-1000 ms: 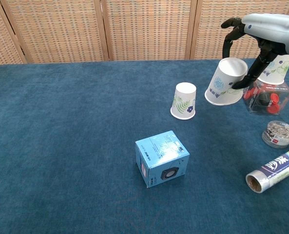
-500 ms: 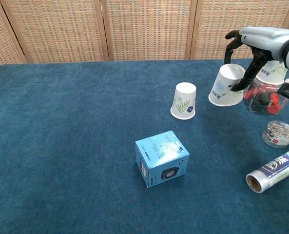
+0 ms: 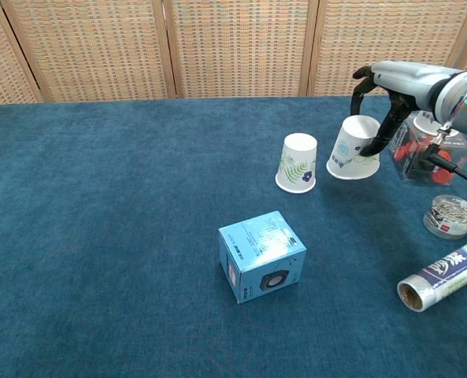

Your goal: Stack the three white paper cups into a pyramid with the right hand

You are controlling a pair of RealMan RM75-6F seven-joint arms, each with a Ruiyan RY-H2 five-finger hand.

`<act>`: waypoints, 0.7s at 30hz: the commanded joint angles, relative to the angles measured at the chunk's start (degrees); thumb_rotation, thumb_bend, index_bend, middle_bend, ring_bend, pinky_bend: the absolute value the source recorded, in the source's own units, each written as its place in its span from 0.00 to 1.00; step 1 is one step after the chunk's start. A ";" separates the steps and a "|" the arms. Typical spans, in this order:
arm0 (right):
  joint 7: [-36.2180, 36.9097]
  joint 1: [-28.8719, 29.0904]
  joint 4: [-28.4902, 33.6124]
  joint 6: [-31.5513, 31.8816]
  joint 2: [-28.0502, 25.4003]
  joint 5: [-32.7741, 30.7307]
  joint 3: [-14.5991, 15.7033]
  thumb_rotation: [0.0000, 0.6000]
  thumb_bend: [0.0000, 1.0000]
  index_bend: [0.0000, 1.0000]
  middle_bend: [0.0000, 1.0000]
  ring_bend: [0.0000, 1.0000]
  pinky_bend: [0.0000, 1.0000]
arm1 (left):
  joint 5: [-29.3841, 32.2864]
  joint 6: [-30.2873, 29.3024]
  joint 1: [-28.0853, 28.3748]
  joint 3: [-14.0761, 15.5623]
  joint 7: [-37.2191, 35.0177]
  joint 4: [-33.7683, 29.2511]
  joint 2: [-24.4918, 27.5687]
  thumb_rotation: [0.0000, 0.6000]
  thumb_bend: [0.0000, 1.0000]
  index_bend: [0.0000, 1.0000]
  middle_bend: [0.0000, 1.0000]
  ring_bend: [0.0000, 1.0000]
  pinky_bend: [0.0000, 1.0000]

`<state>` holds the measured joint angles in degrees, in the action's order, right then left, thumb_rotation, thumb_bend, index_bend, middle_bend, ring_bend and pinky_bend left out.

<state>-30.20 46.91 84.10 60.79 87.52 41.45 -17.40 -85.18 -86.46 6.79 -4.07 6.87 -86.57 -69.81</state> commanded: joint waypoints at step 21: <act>1.36 3.60 -12.45 -5.76 5.64 -2.79 -0.98 1.00 0.13 0.53 0.05 0.00 0.00 | 0.29 0.47 0.21 0.00 0.48 0.08 -0.18 1.00 0.35 0.08 0.00 0.00 0.00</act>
<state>-29.03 50.37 72.01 55.32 92.88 38.72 -18.39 -84.89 -85.99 7.00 -4.08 7.36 -86.50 -69.99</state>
